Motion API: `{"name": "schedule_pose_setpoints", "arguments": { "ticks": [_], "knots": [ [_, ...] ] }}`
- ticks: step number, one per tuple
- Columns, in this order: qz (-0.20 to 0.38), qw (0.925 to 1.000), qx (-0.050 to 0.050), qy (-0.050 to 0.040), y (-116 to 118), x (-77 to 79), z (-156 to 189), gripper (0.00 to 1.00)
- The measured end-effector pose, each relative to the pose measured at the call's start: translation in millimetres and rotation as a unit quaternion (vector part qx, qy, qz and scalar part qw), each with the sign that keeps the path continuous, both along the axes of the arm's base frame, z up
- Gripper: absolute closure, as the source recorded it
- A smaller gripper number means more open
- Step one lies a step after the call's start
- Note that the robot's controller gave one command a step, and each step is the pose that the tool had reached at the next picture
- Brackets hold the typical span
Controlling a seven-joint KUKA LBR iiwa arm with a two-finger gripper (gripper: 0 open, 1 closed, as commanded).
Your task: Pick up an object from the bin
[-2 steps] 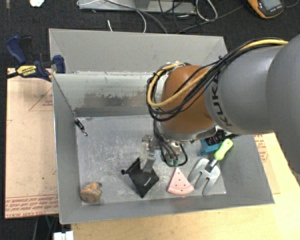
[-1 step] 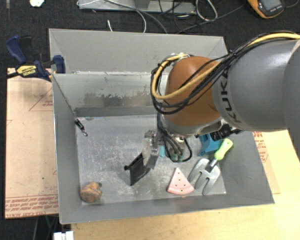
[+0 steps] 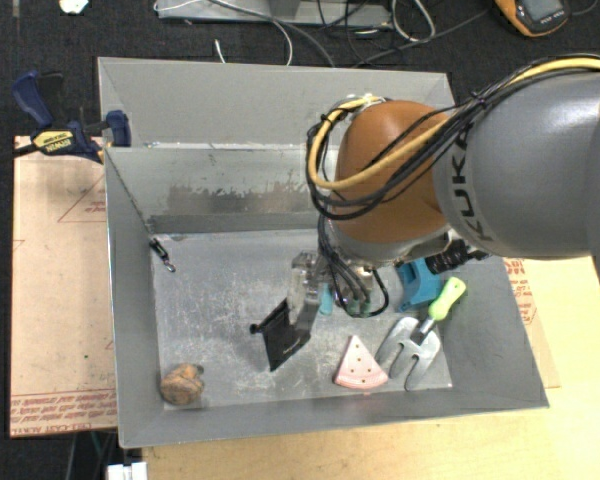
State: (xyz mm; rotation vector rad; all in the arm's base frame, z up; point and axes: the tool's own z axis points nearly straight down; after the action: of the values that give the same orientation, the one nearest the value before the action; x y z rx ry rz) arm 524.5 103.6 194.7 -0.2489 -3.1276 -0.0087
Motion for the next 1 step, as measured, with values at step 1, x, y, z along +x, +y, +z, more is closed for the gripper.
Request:
{"name": "schedule_pose_setpoints", "arguments": {
  "ticks": [1],
  "knots": [
    [0.0, 1.0, 0.0, -0.0003, 0.1, 0.3, 1.2, 1.0]
  ]
}}
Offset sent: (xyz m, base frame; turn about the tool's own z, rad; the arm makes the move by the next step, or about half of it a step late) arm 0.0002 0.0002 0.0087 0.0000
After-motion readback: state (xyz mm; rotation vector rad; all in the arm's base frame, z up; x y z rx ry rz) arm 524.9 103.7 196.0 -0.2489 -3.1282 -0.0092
